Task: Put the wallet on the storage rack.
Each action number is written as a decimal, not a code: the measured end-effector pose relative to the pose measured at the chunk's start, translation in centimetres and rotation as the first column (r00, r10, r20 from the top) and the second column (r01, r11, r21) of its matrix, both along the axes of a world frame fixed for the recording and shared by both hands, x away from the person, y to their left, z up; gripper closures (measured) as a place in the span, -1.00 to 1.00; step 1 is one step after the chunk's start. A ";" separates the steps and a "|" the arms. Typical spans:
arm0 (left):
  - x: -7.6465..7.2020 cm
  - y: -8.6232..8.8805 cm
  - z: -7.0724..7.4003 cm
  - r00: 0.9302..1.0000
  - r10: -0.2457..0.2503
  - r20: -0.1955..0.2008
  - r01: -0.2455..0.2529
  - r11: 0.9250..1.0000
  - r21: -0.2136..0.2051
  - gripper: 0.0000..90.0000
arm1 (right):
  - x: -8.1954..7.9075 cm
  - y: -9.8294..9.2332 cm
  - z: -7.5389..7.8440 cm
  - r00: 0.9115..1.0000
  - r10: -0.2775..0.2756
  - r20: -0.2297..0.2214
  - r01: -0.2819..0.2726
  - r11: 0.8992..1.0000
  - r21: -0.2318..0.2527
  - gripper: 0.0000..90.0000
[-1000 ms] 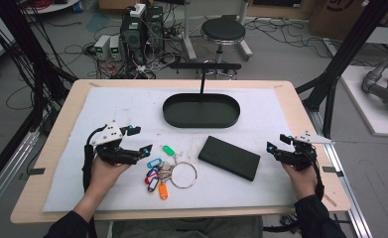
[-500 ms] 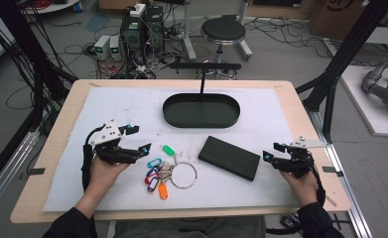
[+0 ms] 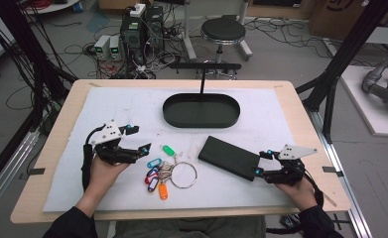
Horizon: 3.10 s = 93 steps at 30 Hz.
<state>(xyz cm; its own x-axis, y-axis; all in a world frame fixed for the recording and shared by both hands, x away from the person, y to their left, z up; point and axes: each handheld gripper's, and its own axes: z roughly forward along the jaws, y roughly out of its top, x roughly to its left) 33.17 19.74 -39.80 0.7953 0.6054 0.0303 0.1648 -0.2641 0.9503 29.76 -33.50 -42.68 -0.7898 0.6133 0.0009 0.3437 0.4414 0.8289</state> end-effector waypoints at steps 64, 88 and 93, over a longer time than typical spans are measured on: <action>0.8 -3.0 0.2 0.998 -0.054 0.010 0.055 0.998 -0.019 -0.49 | 1.2 0.2 2.0 0.994 0.092 0.065 -0.101 0.981 0.167 0.80; 5.9 -13.1 -0.7 0.976 -0.186 -0.117 0.185 0.983 -0.018 -0.40 | 3.0 -1.1 1.7 0.999 0.012 -0.035 -0.003 0.970 0.243 0.74; 7.2 -14.2 -1.2 0.975 -0.174 -0.136 0.175 0.985 -0.005 -0.36 | 3.2 -1.2 1.7 0.999 0.013 -0.034 -0.004 0.970 0.241 0.73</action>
